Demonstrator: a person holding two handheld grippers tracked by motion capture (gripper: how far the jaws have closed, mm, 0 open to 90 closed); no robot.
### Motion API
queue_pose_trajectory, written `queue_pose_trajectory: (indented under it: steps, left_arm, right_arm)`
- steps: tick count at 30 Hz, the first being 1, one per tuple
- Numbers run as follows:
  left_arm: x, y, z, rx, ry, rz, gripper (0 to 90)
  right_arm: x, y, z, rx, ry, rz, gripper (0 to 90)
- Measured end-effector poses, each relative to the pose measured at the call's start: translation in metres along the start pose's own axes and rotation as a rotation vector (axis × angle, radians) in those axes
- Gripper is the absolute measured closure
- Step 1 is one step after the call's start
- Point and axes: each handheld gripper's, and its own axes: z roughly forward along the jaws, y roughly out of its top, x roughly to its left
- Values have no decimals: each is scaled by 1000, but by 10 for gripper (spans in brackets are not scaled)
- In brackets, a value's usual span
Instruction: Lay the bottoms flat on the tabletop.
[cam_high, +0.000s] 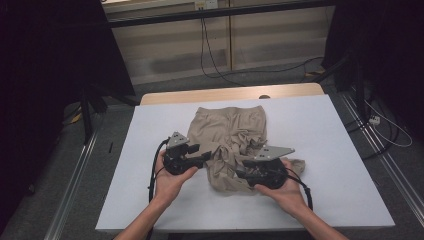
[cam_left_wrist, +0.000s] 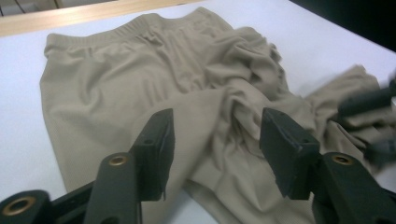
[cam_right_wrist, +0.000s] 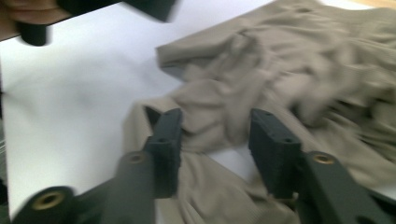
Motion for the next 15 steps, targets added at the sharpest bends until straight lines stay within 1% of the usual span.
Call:
queue_pose_trajectory:
  steps: [1,2,3,5,6,7,8,10,11,13,14,15]
  left_arm:
    - [-4,-1,-3,-1,-7,16,445]
    - [-9,-3,-5,1,-24,34,444]
    - [-14,-6,-6,3,-39,40,445]
    - [-24,-14,-5,28,-75,69,454]
    - [-30,-18,-3,37,-94,80,451]
    - [-35,-23,0,46,-119,84,432]
    - [-41,-27,3,52,-142,92,376]
    - [-50,-33,10,79,-163,125,299]
    - [-54,-36,14,91,-169,143,269]
    - [-59,-39,22,116,-161,171,250]
    - [-60,-41,27,137,-155,185,240]
    - [-61,-42,32,156,-134,198,239]
  right_arm:
    - [-2,-1,-4,-4,-10,3,525]
    - [-5,-4,-11,-11,-24,5,525]
    - [-7,-7,-17,-18,-39,11,516]
    - [-10,-15,-29,-13,-82,10,490]
    - [-11,-20,-34,-5,-95,12,481]
    - [-11,-26,-37,9,-106,14,460]
    - [-12,-32,-40,28,-118,10,435]
    - [-12,-43,-41,69,-137,3,399]
    - [-13,-47,-40,91,-142,-4,366]
    - [-14,-52,-35,139,-148,-20,318]
    - [-15,-53,-31,161,-149,-21,300]
    - [-16,-54,-28,178,-157,-18,287]
